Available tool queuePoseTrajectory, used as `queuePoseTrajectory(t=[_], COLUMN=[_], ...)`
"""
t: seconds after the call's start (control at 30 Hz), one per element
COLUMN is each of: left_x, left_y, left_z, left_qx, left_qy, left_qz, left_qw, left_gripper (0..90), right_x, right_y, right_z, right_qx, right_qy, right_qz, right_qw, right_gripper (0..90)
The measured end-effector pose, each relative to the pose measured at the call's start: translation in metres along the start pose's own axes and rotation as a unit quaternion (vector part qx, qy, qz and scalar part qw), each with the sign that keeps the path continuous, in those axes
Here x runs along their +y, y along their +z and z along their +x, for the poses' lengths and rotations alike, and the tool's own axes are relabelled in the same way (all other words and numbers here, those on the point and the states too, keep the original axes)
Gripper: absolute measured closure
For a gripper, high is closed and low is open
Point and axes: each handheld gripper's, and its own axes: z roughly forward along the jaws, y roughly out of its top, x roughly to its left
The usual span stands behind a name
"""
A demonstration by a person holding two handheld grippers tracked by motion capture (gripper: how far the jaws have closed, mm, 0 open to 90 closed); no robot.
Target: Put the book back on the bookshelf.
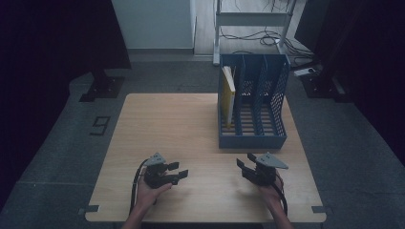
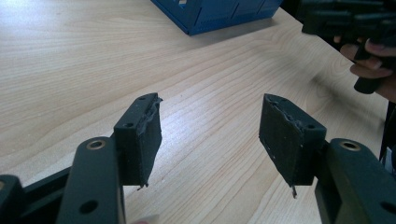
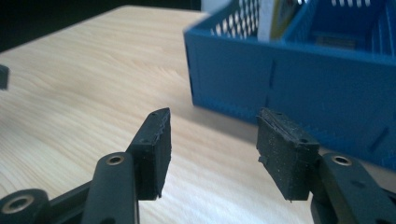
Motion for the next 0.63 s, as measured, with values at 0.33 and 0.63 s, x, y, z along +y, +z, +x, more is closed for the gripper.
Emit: queuePoseTrajectory(t=[0.33, 0.63], left_x=[-0.003, -0.006], left_y=[-0.005, -0.005], left_z=[0.0, 0.003], left_qx=[0.002, 0.011], left_qy=[-0.01, -0.014], left_qz=[-0.005, 0.001], left_qw=[0.9999, 0.9998], left_gripper=[38.5, 38.5], right_x=[-0.017, -0.023], right_y=[0.0, -0.001], right_z=[-0.015, -0.008], right_qx=[-0.012, -0.009], right_qy=[0.02, -0.009], right_qz=[0.037, 0.051], right_qw=[0.999, 0.9986], right_gripper=[43.6, 42.4])
